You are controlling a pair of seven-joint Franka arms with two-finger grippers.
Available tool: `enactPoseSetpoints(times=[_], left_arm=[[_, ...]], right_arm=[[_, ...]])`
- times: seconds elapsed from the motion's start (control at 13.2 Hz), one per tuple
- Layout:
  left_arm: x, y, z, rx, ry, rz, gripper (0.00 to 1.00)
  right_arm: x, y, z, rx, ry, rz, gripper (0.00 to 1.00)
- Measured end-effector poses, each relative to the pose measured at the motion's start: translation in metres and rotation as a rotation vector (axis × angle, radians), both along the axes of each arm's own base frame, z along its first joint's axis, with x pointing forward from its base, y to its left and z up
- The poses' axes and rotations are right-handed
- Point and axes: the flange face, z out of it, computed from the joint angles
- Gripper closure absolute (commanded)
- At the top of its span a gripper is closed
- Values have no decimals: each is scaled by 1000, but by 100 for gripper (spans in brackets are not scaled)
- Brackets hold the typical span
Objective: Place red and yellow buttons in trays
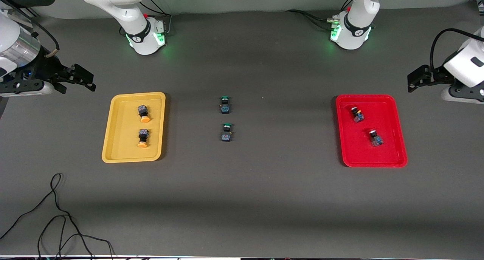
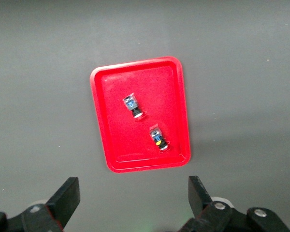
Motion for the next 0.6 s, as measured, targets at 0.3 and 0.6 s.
enactPoseSetpoints(times=[0.3,0.6], left_arm=[[2,3,-4,4,9,8,0],[-1,2,0,5,7,6,0]], right_arm=[[5,0,-3,1,5,0,0],[9,1,2,2,-5,1,0]])
